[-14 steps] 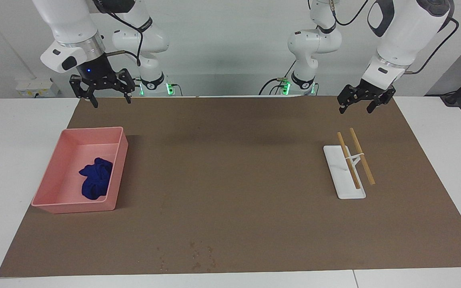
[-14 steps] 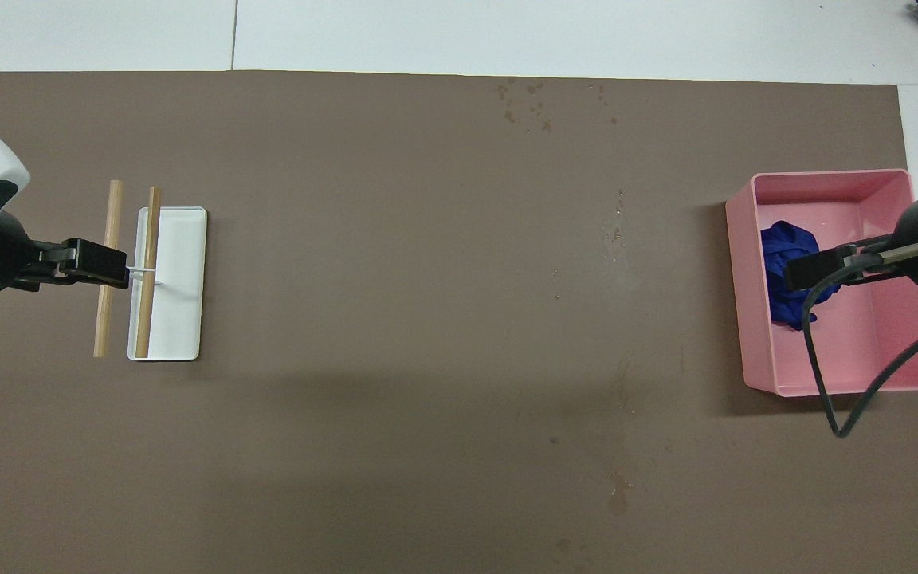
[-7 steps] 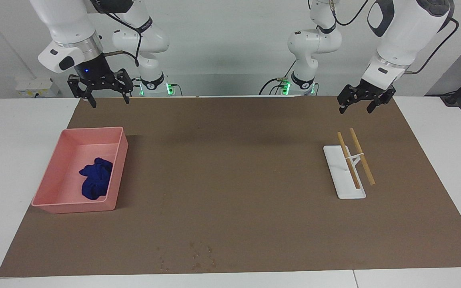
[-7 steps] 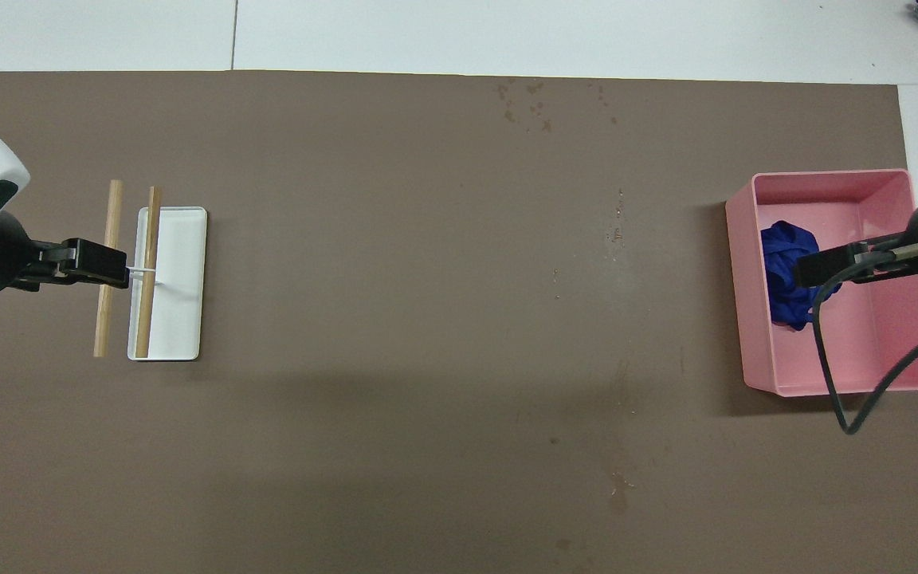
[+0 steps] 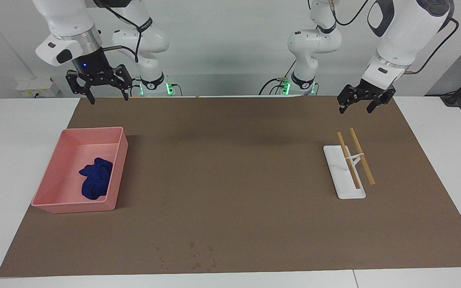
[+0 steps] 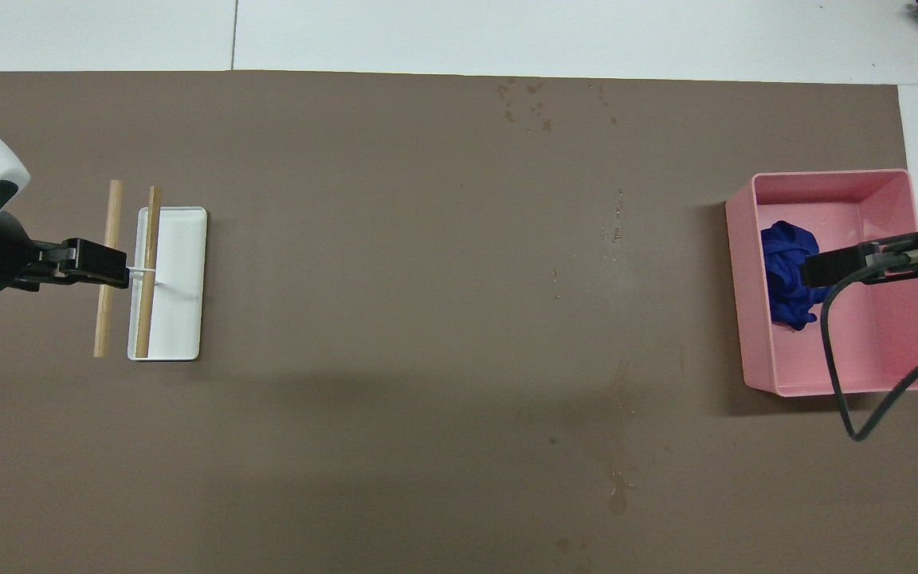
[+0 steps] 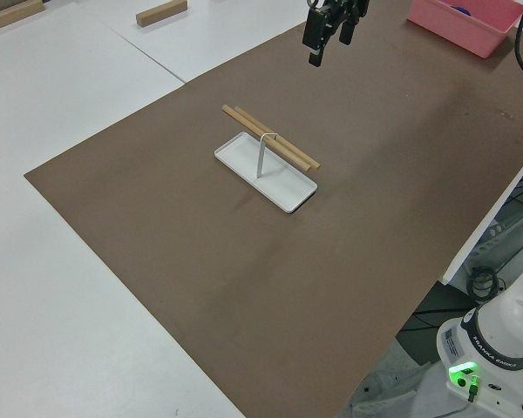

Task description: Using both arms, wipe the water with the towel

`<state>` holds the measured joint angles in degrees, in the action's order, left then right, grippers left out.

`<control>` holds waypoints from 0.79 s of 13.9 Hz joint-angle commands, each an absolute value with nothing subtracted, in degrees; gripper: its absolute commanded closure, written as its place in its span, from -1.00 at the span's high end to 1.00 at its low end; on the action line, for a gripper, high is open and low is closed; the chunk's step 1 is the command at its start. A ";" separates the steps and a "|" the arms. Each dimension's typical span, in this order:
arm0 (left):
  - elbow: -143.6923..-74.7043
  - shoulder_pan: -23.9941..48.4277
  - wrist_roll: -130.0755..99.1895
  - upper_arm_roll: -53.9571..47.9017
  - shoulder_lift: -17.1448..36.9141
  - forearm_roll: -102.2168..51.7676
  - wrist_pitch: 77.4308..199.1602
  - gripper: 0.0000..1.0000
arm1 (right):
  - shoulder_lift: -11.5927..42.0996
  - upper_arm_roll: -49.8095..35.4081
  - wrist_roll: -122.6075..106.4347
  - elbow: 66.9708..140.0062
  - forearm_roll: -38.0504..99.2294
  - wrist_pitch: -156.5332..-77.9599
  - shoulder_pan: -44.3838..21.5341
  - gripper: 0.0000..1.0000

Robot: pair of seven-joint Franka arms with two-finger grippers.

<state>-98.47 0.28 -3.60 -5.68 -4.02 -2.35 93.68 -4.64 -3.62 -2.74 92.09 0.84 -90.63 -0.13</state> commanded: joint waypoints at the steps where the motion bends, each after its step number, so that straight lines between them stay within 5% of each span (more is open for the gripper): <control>1: -99.84 -0.09 -2.99 -5.71 -5.62 -2.72 93.34 1.00 | -5.27 -4.31 -0.36 92.90 1.06 -91.49 0.53 1.00; 11: -99.84 -0.09 -2.99 -5.71 -5.62 -2.72 93.43 1.00 | -4.92 -3.96 -0.35 93.52 0.35 -93.43 0.62 1.00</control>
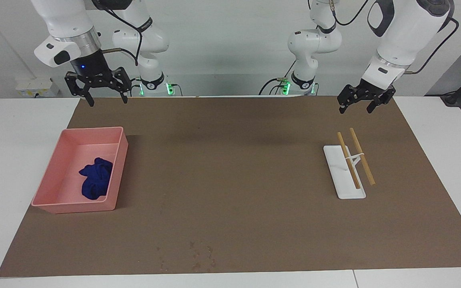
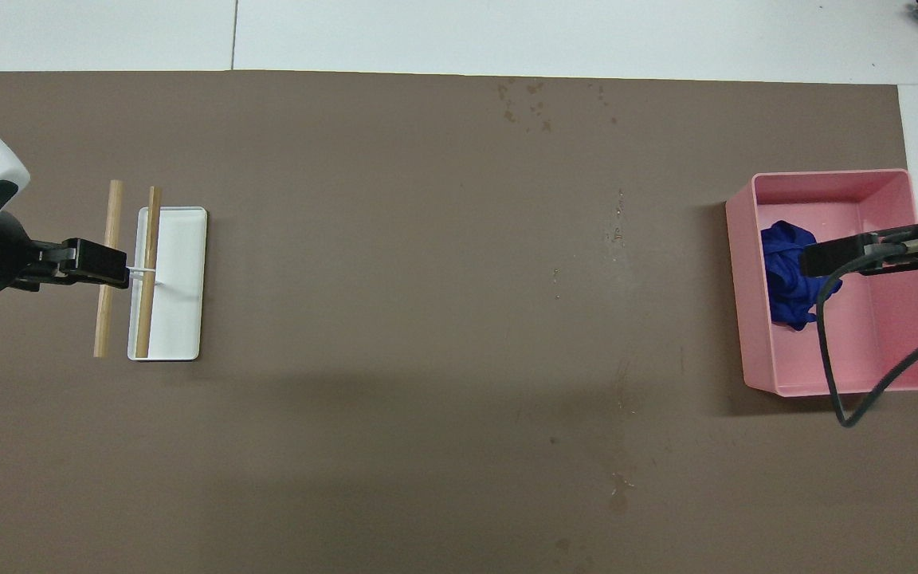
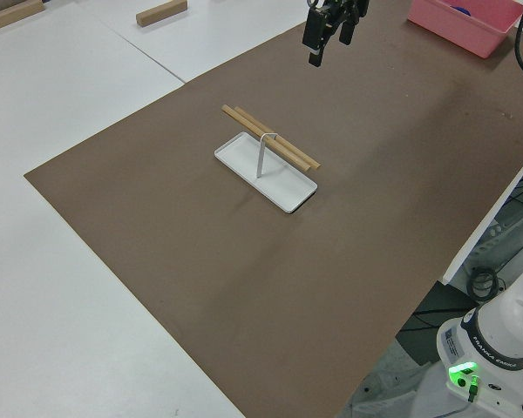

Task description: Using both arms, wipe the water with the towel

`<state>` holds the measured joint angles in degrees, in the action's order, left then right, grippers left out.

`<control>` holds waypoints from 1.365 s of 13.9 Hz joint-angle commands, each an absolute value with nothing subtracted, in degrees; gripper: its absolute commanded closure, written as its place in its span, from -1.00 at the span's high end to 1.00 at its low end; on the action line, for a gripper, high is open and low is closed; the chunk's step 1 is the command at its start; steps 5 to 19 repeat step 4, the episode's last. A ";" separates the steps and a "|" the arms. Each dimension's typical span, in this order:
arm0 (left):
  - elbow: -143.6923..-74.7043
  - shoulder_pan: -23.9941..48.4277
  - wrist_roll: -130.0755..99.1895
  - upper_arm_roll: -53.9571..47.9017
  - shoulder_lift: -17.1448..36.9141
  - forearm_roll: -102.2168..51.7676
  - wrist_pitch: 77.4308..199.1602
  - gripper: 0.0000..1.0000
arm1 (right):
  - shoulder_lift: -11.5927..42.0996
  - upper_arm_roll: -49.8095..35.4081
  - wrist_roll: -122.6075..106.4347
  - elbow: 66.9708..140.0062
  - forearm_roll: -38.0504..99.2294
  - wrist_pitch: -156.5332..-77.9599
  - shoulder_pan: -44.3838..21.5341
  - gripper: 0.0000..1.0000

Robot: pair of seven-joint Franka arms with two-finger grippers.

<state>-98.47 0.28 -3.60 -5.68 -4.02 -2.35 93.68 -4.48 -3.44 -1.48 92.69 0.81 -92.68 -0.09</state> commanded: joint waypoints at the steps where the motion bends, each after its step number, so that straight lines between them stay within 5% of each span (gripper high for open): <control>1: -99.84 -0.09 -2.99 -5.71 -5.62 -2.72 93.43 1.00 | -4.92 -3.96 -0.44 93.52 0.35 -93.43 0.62 1.00; 19: -99.84 -0.09 -3.08 -5.71 -5.62 -2.72 93.43 1.00 | -4.92 -3.96 -0.44 93.52 0.35 -93.25 0.62 1.00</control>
